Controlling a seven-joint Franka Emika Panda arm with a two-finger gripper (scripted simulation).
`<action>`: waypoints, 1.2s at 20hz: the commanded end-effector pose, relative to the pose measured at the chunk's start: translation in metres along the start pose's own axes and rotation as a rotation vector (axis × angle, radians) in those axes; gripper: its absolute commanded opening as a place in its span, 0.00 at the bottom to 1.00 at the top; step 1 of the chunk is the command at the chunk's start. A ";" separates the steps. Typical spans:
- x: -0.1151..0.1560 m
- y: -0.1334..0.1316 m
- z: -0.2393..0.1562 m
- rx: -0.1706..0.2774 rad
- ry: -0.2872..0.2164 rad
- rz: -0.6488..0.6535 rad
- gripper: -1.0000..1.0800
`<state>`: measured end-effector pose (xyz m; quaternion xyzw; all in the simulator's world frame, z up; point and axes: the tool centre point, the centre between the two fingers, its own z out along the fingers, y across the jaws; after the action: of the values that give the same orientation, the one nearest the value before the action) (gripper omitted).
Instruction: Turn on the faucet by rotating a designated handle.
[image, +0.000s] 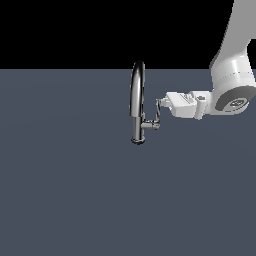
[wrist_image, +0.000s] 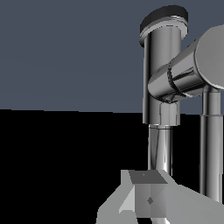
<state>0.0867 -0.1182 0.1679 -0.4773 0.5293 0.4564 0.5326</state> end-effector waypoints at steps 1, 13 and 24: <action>0.005 -0.001 0.001 0.015 -0.012 0.013 0.00; 0.005 0.011 0.001 0.019 -0.015 0.017 0.00; 0.001 0.038 0.002 0.019 -0.015 0.016 0.00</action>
<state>0.0546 -0.1136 0.1635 -0.4639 0.5356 0.4565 0.5381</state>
